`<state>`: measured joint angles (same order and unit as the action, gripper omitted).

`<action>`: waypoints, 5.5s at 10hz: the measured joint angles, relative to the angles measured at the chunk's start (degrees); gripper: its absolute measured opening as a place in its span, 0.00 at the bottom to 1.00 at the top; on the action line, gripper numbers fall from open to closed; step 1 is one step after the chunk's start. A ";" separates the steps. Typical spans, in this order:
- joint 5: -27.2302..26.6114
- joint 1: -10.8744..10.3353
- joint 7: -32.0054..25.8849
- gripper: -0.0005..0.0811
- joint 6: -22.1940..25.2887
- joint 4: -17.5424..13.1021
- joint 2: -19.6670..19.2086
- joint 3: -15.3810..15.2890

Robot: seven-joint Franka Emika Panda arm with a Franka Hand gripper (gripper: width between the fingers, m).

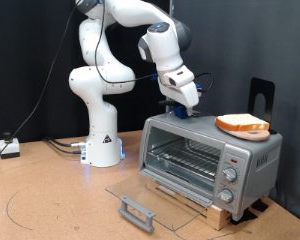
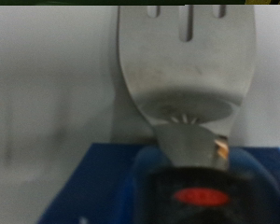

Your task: Make a piece of toast with the oven

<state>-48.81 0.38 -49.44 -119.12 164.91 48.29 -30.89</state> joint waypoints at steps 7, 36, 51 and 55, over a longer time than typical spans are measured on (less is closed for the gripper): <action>-0.93 0.39 0.19 0.77 -0.61 0.01 -0.21 -0.58; 5.74 20.58 -2.77 0.49 2.82 -2.54 3.98 16.45; 2.70 19.98 -3.17 0.49 -8.74 -8.30 -15.25 5.10; 0.95 19.68 -0.63 0.49 -10.25 -10.64 -16.09 0.90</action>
<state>-47.86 20.06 -50.08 -129.36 154.27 32.20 -29.99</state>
